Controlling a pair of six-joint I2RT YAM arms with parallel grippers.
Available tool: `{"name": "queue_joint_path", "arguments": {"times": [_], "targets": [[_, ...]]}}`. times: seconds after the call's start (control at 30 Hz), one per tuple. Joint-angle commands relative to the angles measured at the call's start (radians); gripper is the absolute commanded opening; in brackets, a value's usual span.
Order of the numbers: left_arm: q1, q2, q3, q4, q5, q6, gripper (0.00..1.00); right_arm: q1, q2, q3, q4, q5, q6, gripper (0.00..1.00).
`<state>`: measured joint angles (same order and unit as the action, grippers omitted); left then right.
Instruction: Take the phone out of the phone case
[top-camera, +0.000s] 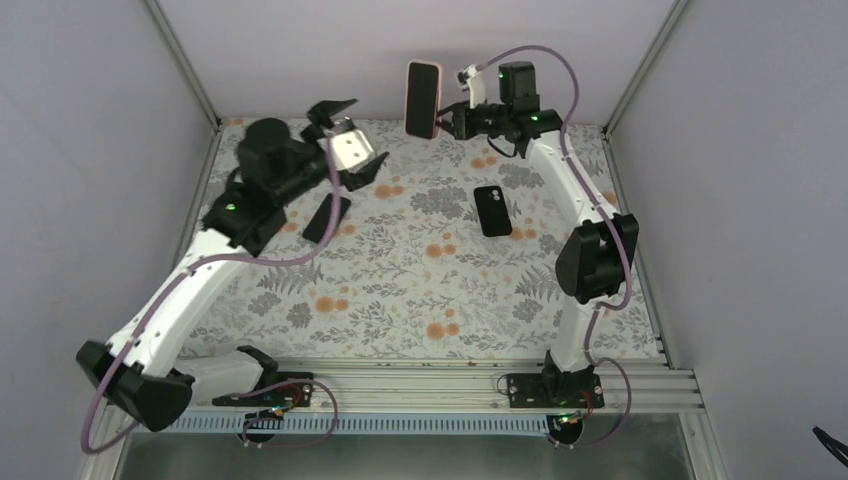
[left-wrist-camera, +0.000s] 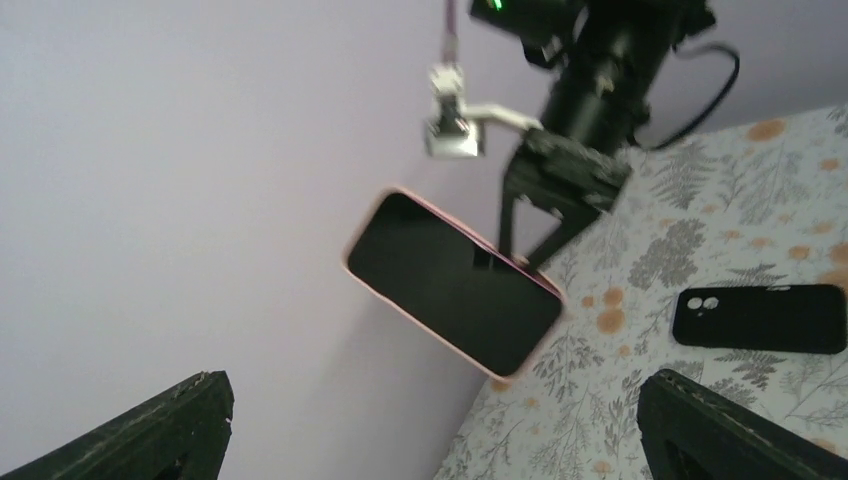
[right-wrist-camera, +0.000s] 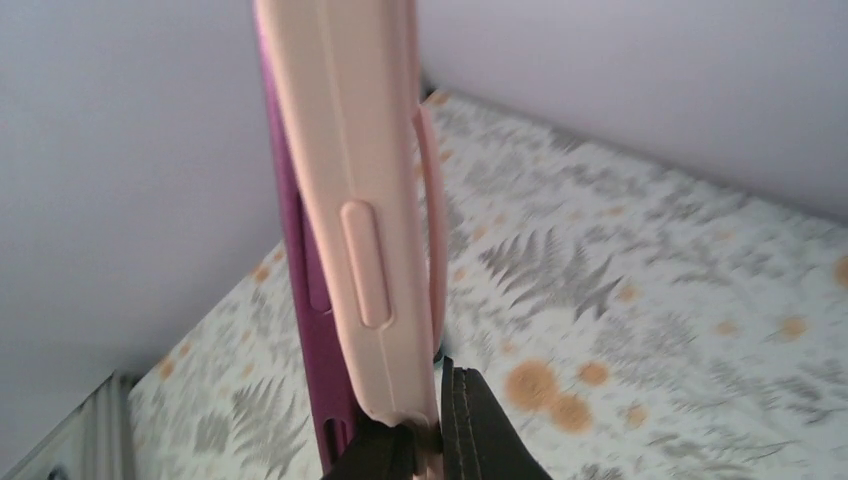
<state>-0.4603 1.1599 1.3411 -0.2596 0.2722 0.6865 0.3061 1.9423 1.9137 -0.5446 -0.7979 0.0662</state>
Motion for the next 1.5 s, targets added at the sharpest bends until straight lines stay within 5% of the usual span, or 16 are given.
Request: {"name": "queue_joint_path", "arguments": {"times": [0.0,0.17,0.47,1.47], "targets": [[-0.113,0.076,-0.111,0.231,-0.290,0.085,1.00,0.010,-0.077,0.015,0.214,0.146,0.185,0.03],[-0.156,0.159,-0.157,0.461,-0.323,0.076,1.00,0.013,-0.133,-0.038,0.254,0.154,0.235,0.04],[-0.193,0.332,-0.098,0.600,-0.323,0.023,1.00,0.016,-0.271,-0.125,0.269,0.180,0.218,0.03],[-0.271,0.495,0.002,0.795,-0.567,0.053,1.00,0.018,-0.296,-0.169,0.280,0.135,0.193,0.03]]}}
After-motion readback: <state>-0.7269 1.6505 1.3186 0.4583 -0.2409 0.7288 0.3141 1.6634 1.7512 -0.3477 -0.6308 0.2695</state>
